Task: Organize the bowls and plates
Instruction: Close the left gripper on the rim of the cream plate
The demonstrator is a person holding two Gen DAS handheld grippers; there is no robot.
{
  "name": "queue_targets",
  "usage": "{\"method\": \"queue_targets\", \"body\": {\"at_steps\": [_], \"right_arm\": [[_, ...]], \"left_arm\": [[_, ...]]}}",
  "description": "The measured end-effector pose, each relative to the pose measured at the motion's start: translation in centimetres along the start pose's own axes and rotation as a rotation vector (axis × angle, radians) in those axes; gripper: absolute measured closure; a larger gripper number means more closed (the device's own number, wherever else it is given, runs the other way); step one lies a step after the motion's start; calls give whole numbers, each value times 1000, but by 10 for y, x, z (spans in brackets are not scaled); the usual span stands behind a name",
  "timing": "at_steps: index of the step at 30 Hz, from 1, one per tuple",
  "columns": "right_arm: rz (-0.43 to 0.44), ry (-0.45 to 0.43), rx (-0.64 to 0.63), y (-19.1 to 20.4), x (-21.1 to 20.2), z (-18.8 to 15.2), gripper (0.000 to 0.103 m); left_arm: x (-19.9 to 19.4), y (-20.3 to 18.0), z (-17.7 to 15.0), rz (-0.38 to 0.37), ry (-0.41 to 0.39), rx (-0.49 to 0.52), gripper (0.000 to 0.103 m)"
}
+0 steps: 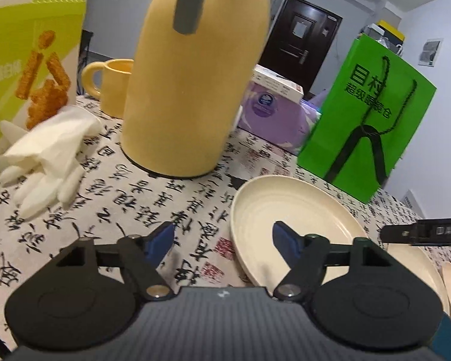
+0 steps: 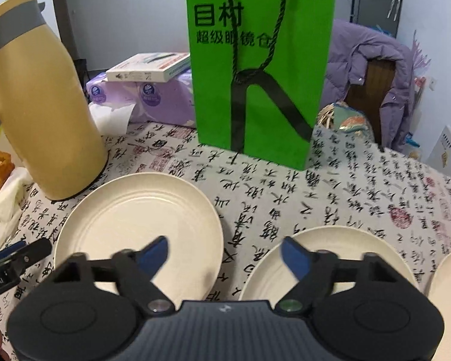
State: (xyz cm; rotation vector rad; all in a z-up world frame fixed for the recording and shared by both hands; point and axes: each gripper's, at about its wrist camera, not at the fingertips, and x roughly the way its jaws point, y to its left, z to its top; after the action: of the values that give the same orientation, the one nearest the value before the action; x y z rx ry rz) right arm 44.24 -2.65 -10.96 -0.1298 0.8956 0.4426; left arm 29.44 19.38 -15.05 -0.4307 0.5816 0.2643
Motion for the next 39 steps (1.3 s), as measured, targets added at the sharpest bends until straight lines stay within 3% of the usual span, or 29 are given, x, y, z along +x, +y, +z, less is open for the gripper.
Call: {"method": "queue_targets", "body": {"at_steps": [5, 9, 13, 17, 20, 27, 39], "right_arm": [[11, 34, -30, 3, 14, 0, 60], [12, 46, -50, 5, 22, 2, 66], [18, 68, -40, 3, 29, 2, 80], [17, 101, -35, -1, 39, 2, 91], [34, 120, -51, 1, 44, 1, 95], [15, 94, -105, 10, 41, -2, 95], [-3, 75, -208, 24, 33, -6, 94]], "left_arm": [[4, -3, -2, -12, 11, 15, 44], [7, -7, -5, -17, 35, 42, 58], [12, -7, -7, -11, 55, 47, 62], [18, -4, -8, -25, 93, 36, 75], [21, -3, -8, -46, 105, 28, 79], [24, -8, -10, -51, 121, 60, 85], [27, -9, -11, -12, 132, 88, 86]]}}
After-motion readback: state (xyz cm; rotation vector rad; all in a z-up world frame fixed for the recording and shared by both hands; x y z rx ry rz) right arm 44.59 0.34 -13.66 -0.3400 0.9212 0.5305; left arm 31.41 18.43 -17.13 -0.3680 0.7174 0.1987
